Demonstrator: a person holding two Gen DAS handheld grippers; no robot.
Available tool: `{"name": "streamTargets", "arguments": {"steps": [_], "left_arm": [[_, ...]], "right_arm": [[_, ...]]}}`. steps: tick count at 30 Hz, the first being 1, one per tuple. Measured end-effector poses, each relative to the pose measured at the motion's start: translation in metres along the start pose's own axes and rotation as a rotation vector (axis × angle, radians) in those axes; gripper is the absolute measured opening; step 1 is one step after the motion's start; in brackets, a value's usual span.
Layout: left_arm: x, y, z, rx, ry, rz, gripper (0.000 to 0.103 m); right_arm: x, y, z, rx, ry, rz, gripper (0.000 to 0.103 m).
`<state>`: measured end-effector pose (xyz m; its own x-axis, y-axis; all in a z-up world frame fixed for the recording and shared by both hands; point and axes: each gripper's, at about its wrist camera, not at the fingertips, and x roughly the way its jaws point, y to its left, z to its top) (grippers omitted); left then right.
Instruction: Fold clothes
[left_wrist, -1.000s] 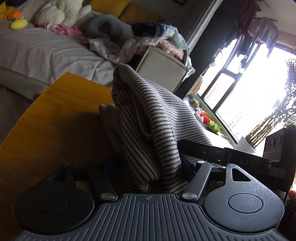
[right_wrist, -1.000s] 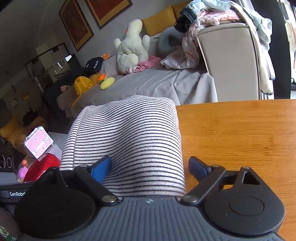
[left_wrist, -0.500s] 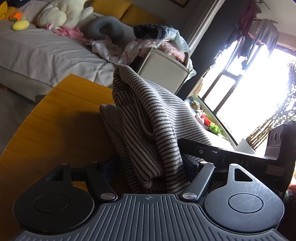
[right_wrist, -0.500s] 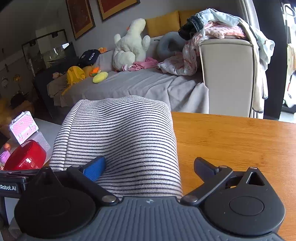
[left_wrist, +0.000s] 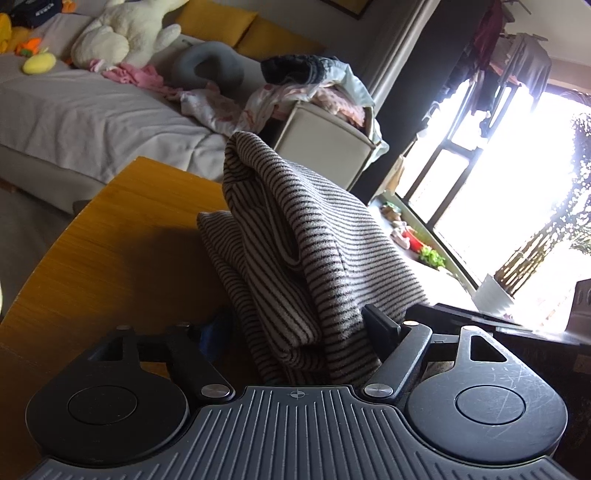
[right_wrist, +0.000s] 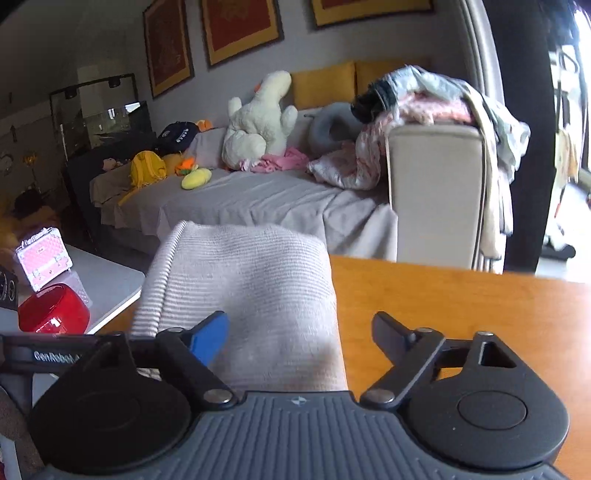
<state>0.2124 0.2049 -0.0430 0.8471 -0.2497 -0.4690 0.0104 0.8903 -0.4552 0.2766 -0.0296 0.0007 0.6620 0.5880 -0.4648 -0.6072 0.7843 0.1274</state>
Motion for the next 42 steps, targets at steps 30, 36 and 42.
{"name": "streamTargets", "arguments": {"steps": [30, 36, 42], "left_arm": [[-0.012, -0.003, -0.009, 0.028, -0.031, 0.014, 0.096], [-0.038, -0.015, -0.033, -0.013, -0.039, 0.072, 0.099], [-0.048, -0.06, -0.062, 0.069, 0.015, 0.176, 0.103]], "right_arm": [[-0.022, -0.013, -0.021, 0.164, 0.057, 0.002, 0.103], [-0.064, -0.031, -0.066, 0.18, 0.076, -0.094, 0.103], [-0.081, -0.039, -0.084, 0.254, 0.123, -0.148, 0.103]]}}
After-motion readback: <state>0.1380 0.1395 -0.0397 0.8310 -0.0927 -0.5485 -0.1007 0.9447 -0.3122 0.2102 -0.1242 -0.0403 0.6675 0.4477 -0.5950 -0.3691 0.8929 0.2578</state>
